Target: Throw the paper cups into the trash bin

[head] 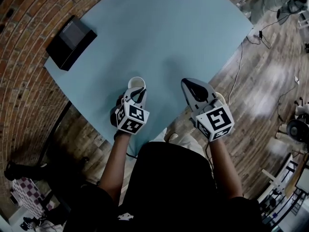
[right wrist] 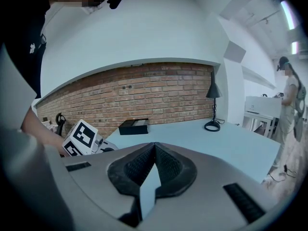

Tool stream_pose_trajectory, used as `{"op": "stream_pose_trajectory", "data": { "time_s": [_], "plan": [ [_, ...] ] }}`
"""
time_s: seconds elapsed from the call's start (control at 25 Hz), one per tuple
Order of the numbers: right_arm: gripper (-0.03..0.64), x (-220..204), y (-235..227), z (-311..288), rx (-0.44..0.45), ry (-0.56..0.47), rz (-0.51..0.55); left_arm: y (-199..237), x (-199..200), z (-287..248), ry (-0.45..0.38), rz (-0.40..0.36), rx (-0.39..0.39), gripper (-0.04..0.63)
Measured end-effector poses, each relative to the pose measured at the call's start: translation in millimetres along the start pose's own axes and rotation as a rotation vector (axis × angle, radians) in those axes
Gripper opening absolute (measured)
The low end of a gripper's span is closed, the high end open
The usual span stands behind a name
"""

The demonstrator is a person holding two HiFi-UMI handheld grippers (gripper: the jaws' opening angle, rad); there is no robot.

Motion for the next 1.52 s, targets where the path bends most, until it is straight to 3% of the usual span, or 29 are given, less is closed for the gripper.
{"op": "stream_pose_trajectory", "data": {
  "time_s": [0.36, 0.64, 0.92, 1.36, 1.52],
  "plan": [
    [0.005, -11.0, -26.8, 34.4, -0.121, 0.029, -0.025, -30.3, 53.8, 3.5, -0.113, -0.06, -0.146, 0.031],
    [0.005, -29.6, -55.4, 79.1, -0.228, 0.047, -0.059, -76.8, 79.1, -11.0, -0.115, -0.123, -0.248, 0.029],
    [0.005, -50.8, -70.3, 130.0, -0.291, 0.032, -0.091, -124.5, 101.8, -6.3, -0.139, -0.184, -0.274, 0.031],
    [0.005, -91.7, -94.4, 218.0, -0.361, 0.008, -0.146, -219.9, 109.2, -19.0, -0.105, -0.274, -0.335, 0.031],
    [0.005, -109.7, -105.4, 252.4, -0.4, 0.009, -0.175, -253.8, 113.6, -26.4, -0.097, -0.266, -0.371, 0.031]
  ]
}}
Point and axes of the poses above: the fingertips, and each gripper's own axes: z backward along the fingers, y to its left, x out of its top, the point moved 1 cm from there along z, backward along the fingers, and after that the axes turned 15 degrees about z, right-handed, at the moved point
